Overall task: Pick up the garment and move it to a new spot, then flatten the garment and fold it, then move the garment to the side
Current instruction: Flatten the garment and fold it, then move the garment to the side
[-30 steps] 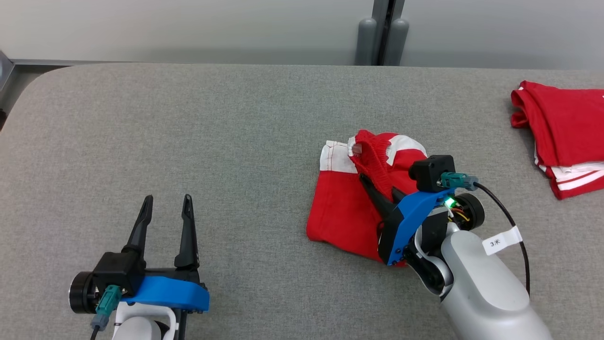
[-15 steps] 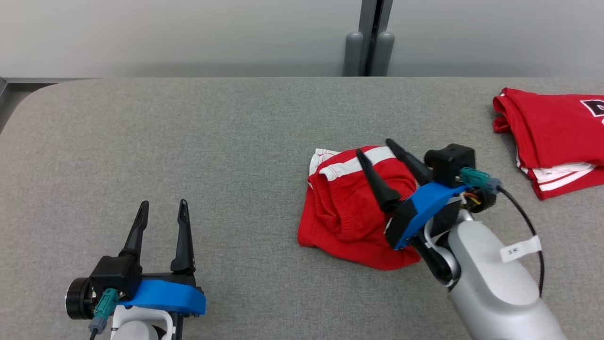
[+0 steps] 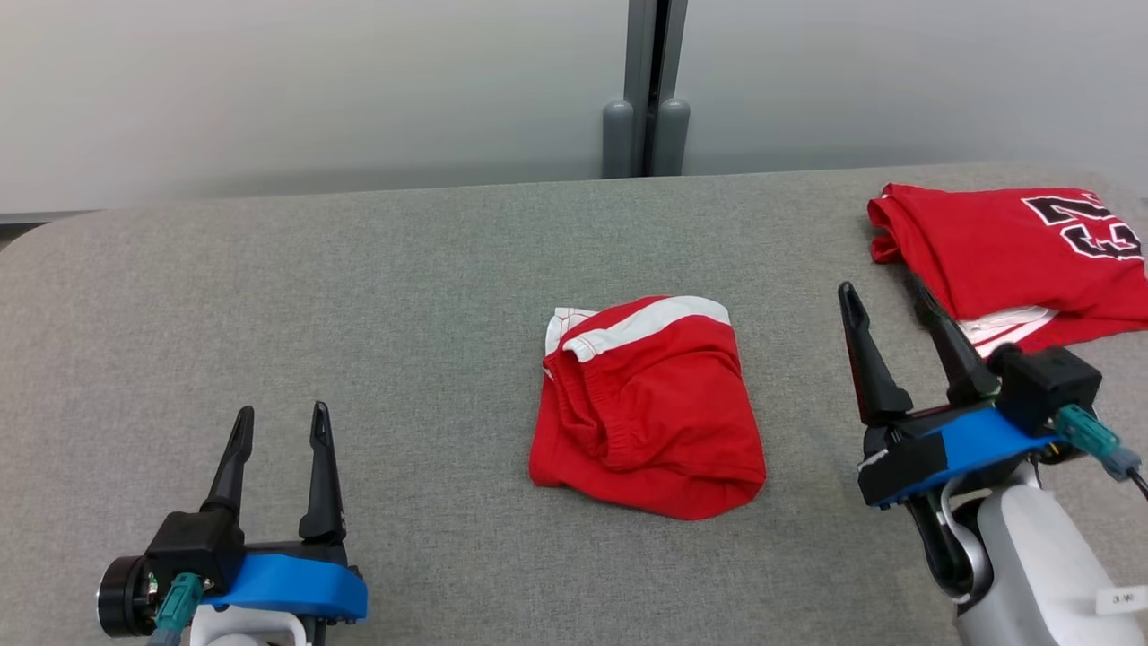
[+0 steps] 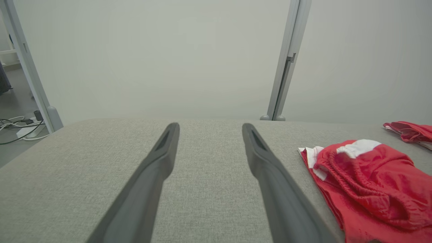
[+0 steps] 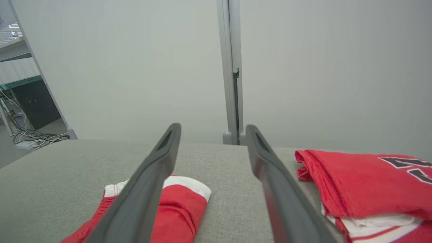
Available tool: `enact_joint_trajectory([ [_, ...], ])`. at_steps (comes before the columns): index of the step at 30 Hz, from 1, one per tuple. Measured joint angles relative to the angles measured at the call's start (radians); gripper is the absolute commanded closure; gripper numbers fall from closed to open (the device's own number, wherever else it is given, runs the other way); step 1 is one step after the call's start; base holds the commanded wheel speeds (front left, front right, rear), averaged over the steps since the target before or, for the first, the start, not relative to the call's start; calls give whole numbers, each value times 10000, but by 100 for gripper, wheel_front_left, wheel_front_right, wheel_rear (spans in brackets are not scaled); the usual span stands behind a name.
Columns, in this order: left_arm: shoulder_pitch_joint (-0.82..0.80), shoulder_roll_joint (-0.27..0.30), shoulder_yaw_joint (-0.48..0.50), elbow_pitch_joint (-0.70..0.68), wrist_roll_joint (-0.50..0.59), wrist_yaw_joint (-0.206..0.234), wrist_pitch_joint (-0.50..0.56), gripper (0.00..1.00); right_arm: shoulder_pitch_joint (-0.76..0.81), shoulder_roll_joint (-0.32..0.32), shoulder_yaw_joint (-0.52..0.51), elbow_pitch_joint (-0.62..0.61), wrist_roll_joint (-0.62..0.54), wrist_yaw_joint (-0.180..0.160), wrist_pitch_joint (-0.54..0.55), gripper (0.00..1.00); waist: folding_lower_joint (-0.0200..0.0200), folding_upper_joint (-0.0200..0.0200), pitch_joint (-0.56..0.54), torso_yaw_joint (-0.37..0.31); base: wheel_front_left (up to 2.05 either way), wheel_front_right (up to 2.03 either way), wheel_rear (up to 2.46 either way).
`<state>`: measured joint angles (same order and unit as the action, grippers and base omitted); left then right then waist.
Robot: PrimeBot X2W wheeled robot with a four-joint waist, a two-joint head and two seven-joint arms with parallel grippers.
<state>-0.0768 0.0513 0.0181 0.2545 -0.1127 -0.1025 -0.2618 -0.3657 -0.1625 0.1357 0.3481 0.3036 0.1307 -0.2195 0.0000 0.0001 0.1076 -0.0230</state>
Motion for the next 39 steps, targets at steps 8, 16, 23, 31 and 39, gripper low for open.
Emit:
enact_joint_trajectory([
  [8, 295, 0, 132, -140, 180, 2, 0, 0, 1430, 426, -786, -1072, -341, 0, -123, 0, 0, 0, -308, -281, 0, 0, 0],
  [16, 548, -2, 134, -293, 334, 4, 0, 0, 2768, 907, -1555, -2178, -848, 0, 17, 0, -1, 0, -620, -216, 0, 0, 0],
  [23, 662, 8, 217, -399, 384, 50, 0, 0, 3489, 1081, -1701, -2738, -995, 0, 334, 0, -1, 0, -682, -137, 0, 0, 0],
  [31, 692, 12, 247, -385, 422, 54, 0, 0, 3599, 1106, -1685, -2832, -882, 0, 430, 0, -1, 0, -643, -67, 0, 0, 0],
  [39, 691, 12, 282, -353, 424, 65, 0, 0, 3591, 1108, -1670, -2675, -838, 0, 483, 0, -1, 0, -619, -54, 0, 0, 0],
])
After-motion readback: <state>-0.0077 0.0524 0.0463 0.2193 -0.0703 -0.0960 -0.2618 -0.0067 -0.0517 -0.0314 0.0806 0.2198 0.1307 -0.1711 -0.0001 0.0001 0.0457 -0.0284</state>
